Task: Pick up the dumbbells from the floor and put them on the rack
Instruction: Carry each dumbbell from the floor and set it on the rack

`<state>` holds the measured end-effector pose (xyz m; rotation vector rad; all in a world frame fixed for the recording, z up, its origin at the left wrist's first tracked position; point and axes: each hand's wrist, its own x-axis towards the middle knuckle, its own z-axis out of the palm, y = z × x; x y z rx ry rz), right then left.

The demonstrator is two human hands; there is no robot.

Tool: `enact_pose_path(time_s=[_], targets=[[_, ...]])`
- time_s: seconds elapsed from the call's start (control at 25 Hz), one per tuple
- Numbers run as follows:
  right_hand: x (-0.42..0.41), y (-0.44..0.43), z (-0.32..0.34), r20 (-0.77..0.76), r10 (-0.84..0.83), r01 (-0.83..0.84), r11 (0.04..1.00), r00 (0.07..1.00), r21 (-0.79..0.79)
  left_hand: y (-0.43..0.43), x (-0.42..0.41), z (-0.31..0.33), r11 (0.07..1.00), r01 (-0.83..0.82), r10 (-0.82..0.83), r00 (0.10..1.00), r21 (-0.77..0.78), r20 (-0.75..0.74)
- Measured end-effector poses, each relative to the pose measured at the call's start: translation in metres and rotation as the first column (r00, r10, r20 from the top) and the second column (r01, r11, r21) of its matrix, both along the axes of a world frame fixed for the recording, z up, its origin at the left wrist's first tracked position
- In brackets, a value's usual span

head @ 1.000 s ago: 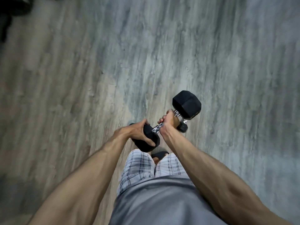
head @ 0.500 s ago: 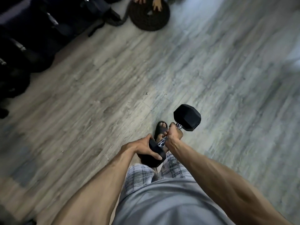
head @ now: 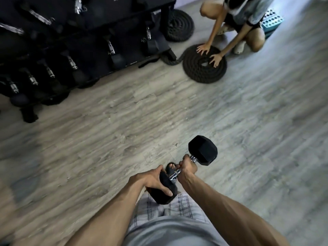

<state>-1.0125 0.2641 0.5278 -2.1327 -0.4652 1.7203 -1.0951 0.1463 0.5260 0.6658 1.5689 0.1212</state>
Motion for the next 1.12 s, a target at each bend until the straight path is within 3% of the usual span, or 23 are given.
enact_pose_path(time_s=[0.36, 0.76, 1.12], targets=[[-0.13, 0.109, -0.004, 0.047, 0.193, -0.193, 0.981, 0.98, -0.018, 0.102, -0.115, 0.004, 0.993, -0.107, 0.107, 0.994, -0.041, -0.001], [-0.315, 0.22, 0.002, 0.057, 0.172, -0.171, 0.985, 0.983, -0.023, 0.218, -0.307, 0.015, 0.998, -0.032, 0.032, 0.999, -0.049, 0.004], [-0.469, 0.306, 0.021, 0.037, 0.258, -0.259, 0.966, 0.965, 0.005, 0.3, -0.457, 0.023, 0.995, -0.095, 0.093, 0.994, -0.04, -0.057]])
